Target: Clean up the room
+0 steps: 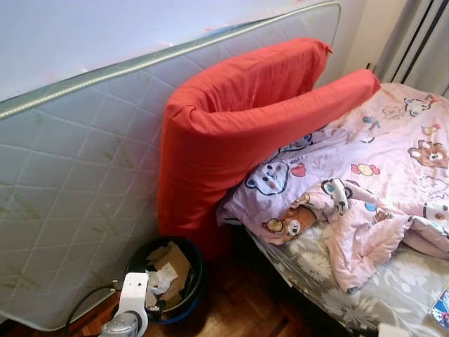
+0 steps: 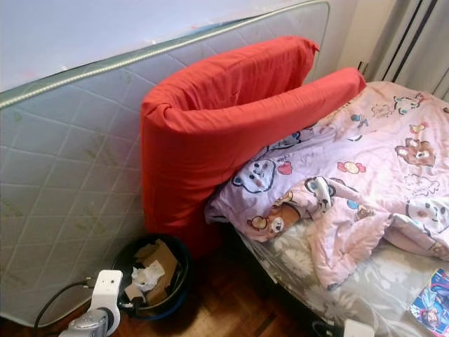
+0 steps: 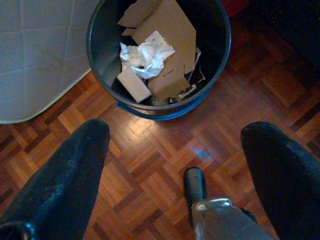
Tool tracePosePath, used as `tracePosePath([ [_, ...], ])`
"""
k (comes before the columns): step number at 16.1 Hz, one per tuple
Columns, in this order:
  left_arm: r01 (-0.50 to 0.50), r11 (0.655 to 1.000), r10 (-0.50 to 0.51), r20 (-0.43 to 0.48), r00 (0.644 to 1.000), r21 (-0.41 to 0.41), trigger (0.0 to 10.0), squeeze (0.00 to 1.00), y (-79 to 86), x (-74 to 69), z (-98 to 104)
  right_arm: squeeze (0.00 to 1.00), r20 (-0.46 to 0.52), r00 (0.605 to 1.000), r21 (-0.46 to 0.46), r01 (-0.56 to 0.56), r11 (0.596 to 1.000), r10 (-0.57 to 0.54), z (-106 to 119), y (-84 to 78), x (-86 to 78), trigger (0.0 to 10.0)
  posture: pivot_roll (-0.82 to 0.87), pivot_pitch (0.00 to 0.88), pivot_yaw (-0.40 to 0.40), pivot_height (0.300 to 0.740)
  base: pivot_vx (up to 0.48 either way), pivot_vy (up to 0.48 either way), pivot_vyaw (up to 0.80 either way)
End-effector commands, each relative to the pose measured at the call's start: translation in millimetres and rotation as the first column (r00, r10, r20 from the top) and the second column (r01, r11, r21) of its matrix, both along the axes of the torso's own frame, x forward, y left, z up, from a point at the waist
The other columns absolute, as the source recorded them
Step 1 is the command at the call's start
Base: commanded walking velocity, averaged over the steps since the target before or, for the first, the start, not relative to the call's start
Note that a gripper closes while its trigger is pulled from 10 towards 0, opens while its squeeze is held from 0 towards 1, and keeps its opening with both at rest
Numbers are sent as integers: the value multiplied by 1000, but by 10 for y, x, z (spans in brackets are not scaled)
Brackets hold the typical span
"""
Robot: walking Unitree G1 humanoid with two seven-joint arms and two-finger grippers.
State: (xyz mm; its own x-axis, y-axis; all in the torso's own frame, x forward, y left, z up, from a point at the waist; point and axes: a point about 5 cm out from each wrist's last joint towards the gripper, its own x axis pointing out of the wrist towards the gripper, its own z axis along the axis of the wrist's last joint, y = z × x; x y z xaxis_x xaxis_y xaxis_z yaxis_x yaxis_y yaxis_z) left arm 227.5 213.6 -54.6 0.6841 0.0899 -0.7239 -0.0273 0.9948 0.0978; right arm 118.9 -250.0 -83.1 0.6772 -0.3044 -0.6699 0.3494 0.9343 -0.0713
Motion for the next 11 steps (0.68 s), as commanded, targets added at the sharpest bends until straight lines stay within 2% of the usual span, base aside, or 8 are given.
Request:
tracePosePath([
  [1,-3,1000,3,-19,1000,3,10000,0,-6,-37,-28,0,-161,987,30,-1,1000,5,-124,43,-181,10000,99,0,-6,740,0,0,0],
  [2,-5,1000,5,-18,1000,1,10000,0,-8,-35,-27,0,-203,979,48,22,999,-12,-155,57,-219,10000,101,0,-8,740,0,0,0],
  [4,-6,1000,6,-19,1000,3,10000,0,-10,-34,-27,0,-199,978,86,-41,996,57,-151,140,-83,10000,99,0,-6,740,0,0,0],
  [6,-3,1000,4,-25,1000,6,10000,0,-12,-34,-29,0,-194,972,77,-120,990,133,-126,193,57,10000,99,0,-6,740,0,0,0],
  [9,0,1000,0,-27,1000,4,10000,0,-17,-27,-27,0,-163,970,78,-170,982,181,-60,256,311,10000,102,0,-2,740,0,0,0],
  [11,0,1000,0,-26,1000,4,10000,0,-14,-25,-24,0,-156,972,82,-164,983,175,-49,260,345,10000,94,0,2,740,0,0,0],
])
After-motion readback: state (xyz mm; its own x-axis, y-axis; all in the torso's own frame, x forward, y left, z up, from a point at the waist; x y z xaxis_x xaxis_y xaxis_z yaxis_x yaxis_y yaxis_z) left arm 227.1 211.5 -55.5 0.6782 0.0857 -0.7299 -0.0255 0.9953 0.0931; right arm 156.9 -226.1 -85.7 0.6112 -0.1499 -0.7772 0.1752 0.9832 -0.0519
